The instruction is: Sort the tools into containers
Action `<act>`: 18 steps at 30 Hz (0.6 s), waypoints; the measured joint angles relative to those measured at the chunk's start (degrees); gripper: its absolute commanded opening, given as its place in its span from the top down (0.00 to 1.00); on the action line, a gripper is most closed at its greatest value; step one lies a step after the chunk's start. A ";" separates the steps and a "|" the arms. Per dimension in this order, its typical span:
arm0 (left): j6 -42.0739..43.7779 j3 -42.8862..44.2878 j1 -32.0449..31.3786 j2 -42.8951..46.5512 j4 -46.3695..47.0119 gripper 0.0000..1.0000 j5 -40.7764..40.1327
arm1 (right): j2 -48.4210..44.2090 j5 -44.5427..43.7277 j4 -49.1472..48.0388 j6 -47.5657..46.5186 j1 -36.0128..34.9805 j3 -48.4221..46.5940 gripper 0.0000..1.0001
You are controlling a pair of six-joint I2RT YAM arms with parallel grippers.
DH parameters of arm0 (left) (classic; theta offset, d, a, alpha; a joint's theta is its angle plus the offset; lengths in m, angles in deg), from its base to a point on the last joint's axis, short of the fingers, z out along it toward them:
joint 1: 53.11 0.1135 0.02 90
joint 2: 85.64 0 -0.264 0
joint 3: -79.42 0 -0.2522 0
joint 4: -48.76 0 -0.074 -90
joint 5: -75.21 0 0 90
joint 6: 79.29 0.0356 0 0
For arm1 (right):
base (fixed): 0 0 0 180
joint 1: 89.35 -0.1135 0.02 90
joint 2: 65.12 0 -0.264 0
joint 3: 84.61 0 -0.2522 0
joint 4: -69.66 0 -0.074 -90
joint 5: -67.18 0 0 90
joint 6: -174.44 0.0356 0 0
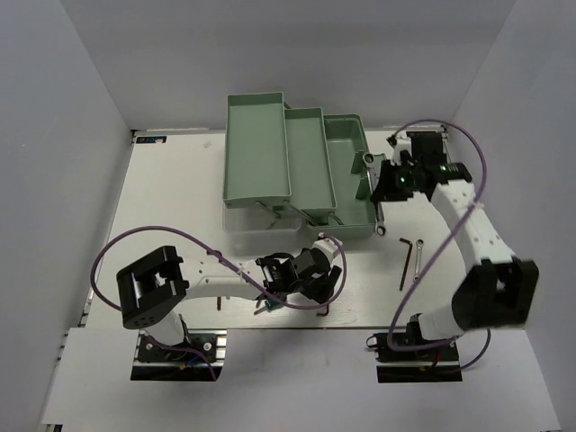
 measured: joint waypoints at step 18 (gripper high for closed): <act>2.82 0.17 -0.17 5.70 -0.96 0.33 -0.94 | 23.80 4.48 -2.08 1.25 -3.08 -21.59 0.39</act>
